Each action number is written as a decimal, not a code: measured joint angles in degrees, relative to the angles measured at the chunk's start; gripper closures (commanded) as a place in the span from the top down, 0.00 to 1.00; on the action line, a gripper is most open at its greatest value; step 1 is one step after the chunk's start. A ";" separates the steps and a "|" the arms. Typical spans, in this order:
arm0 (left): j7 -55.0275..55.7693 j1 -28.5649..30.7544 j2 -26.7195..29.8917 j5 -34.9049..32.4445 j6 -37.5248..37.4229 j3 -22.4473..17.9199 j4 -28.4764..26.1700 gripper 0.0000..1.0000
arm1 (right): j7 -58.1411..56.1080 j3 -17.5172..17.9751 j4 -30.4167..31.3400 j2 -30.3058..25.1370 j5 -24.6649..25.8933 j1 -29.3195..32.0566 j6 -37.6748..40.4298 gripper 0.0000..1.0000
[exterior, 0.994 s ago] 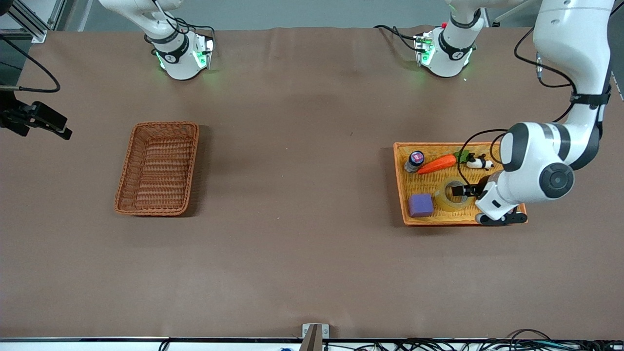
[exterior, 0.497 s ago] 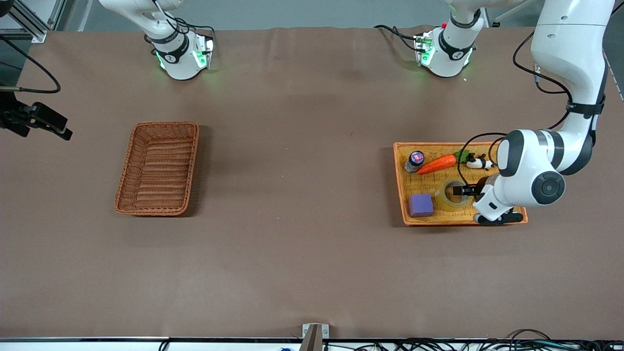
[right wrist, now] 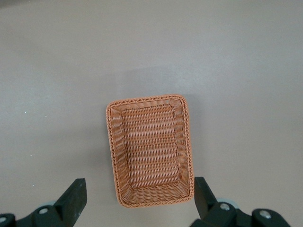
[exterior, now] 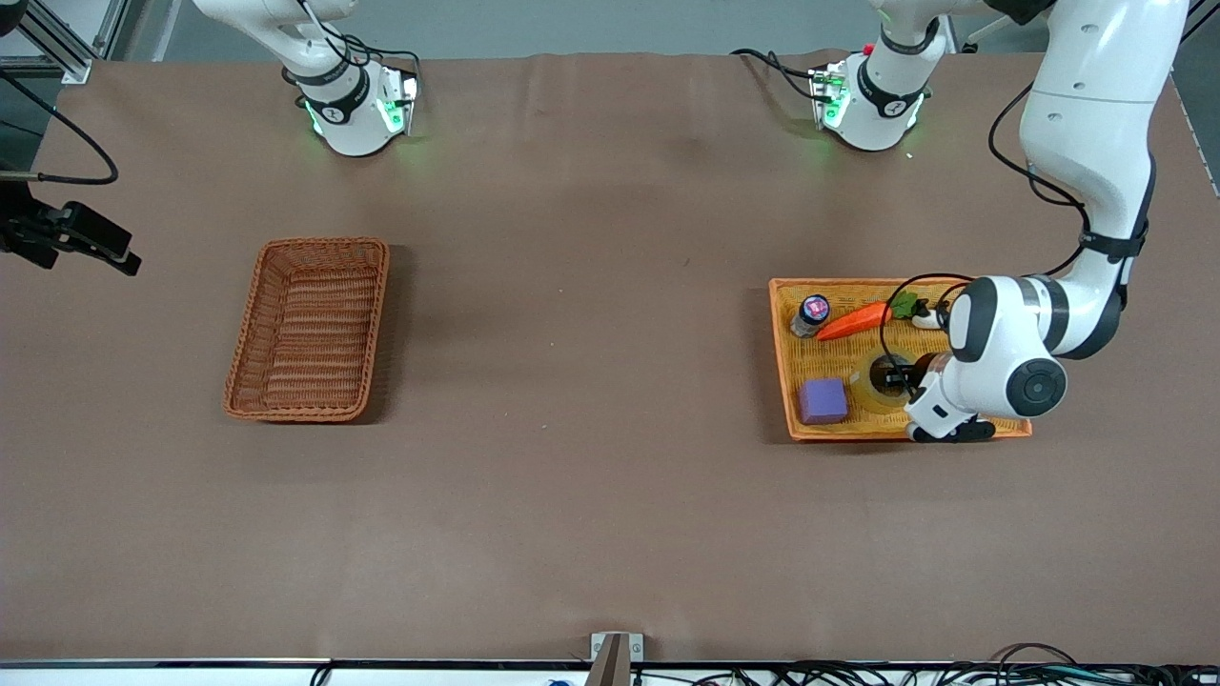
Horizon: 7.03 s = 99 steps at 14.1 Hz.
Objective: Move tape to another basket
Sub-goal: 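Lower the left gripper and grasp the clear tape roll, then lift the tape roll and carry it toward the table middle, then set the tape down with the left gripper while the right gripper approaches, then grasp the tape with the right gripper while the left gripper withdraws, then carry the tape with the right gripper into the wicker basket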
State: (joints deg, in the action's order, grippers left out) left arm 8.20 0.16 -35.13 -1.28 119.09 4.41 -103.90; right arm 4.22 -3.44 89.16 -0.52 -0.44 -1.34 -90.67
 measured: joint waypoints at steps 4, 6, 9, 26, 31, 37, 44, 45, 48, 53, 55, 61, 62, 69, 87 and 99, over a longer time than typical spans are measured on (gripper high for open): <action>0.00 0.37 -0.72 0.00 -0.16 -0.06 1.09 0.08 | 0.00 -0.03 0.00 0.14 0.00 0.00 -0.08 1.00; 0.01 0.70 -0.52 0.00 -1.47 -0.06 1.64 0.06 | 0.00 -0.05 0.00 0.18 0.00 0.01 -0.11 1.00; 0.02 0.62 1.79 0.00 -4.58 0.03 2.59 0.05 | 0.00 -0.19 0.00 0.20 0.00 0.03 -0.14 1.00; 23.56 -36.55 -11.96 3.55 -4.92 5.30 31.48 0.10 | 0.01 -0.26 0.03 0.83 0.00 0.08 -0.15 1.00; 24.11 -39.33 -19.08 11.85 0.97 5.37 36.86 0.24 | 0.01 -0.17 0.40 1.41 0.00 -0.05 -1.40 1.00; 24.77 -41.53 -22.27 12.18 1.62 5.39 37.52 0.60 | 0.04 0.06 2.12 3.68 -0.29 -3.75 -3.42 1.00; 27.95 -39.08 -14.05 12.19 -8.99 4.19 39.39 1.00 | 0.26 0.47 7.92 10.09 -2.71 -8.75 -12.82 1.00; 28.00 -37.41 -11.66 12.18 -10.49 4.03 39.05 1.00 | 0.26 0.75 9.29 10.46 -2.77 -9.80 -13.81 1.00; 26.05 -29.69 -2.98 12.16 -13.24 3.92 34.58 1.00 | 0.76 1.91 11.61 12.94 -2.88 -13.85 -17.30 1.00; 14.55 -17.22 16.40 9.28 -13.81 3.86 17.48 1.00 | 14.40 3.06 12.41 23.38 -2.94 -24.25 -28.84 1.00; 12.52 -13.27 22.57 9.04 -13.91 3.83 13.58 1.00 | 19.81 3.17 12.35 25.40 -2.94 -28.22 -30.79 1.00; 5.06 -3.64 32.36 8.42 -21.13 3.66 11.42 1.00 | 26.66 3.17 14.62 31.24 -2.94 -33.87 -41.04 1.00; 3.95 -2.33 32.90 8.40 -22.05 3.63 11.42 1.00 | 26.70 3.16 16.86 31.67 -2.94 -34.02 -44.16 1.00; 2.98 0.15 33.52 7.11 -22.64 3.80 11.12 1.00 | 26.92 3.05 23.02 31.49 -2.94 -36.65 -50.88 1.00; 2.98 -3.19 38.06 3.02 -23.04 1.46 5.82 1.00 | 28.70 1.40 20.25 29.41 -2.92 -32.75 -41.47 0.00; 2.98 -3.14 37.90 3.02 -22.90 1.38 5.94 1.00 | -4.02 -8.16 32.73 7.31 1.73 -12.31 -24.16 0.02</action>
State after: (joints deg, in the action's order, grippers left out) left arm 11.18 -2.98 2.77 1.74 96.19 5.79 -97.96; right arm 0.20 -11.59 121.89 6.79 1.29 -13.65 -114.83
